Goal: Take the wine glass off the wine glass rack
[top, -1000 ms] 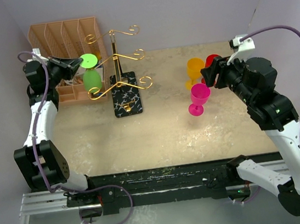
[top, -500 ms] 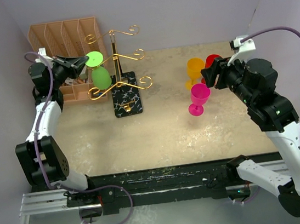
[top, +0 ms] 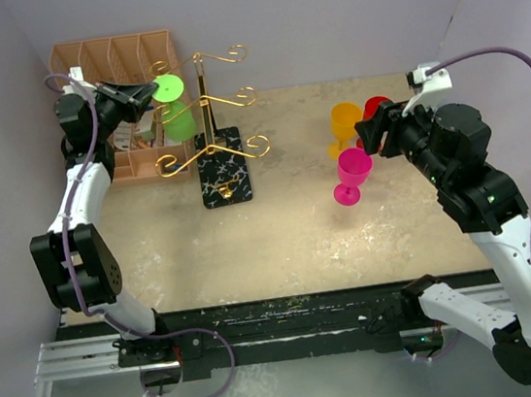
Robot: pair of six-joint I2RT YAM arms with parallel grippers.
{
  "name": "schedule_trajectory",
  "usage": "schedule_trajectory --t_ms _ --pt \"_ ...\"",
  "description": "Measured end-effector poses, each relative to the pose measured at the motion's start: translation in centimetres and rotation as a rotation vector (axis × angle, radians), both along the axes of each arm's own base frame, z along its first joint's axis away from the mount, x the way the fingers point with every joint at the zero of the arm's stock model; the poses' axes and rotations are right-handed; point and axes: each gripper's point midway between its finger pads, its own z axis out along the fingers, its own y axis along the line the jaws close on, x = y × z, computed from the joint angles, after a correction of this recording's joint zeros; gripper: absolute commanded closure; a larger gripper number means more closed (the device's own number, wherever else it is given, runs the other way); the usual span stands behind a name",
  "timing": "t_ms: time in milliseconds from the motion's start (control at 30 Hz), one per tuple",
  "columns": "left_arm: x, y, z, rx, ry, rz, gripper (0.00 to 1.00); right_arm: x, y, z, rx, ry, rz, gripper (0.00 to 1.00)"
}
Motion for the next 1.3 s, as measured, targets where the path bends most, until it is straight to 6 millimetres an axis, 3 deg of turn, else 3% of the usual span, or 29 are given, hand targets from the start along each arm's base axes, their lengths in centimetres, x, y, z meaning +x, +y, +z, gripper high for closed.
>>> schedule_trajectory --t_ms 133,333,500,733,833,967,1100,1300 --pt "0.7 0.8 1.4 0.038 -0.053 0.054 1.0 0.2 0.1 -0.2 -0.001 0.005 0.002 0.41" --pt "1.4 2.2 1.9 0.103 -0.094 0.15 1.0 0.4 0.7 -0.2 0.007 0.005 0.027 0.41" --pt "0.1 2.6 4.7 0.12 -0.156 0.195 1.0 0.5 1.2 -0.1 0.017 0.003 0.048 0.4" --pt "-6.5 2.1 12.7 0.121 -0.34 0.224 1.0 0.2 2.6 0.0 0.059 0.013 0.117 0.4" --pt "-10.9 1.5 17.0 0.114 -0.447 0.228 1.0 -0.3 3.7 0.3 0.087 0.014 0.179 0.38" --pt "-16.7 0.4 21.2 0.076 -0.566 0.204 1.0 -1.3 5.9 1.4 0.136 -0.004 0.312 0.36" --pt "-20.5 -0.5 22.0 0.002 -0.611 0.153 1.0 -3.0 9.5 3.3 0.216 -0.044 0.545 0.37" --pt "-23.2 -1.4 19.8 -0.184 -0.552 0.046 1.0 -4.3 13.8 4.8 0.356 -0.082 0.841 0.37"
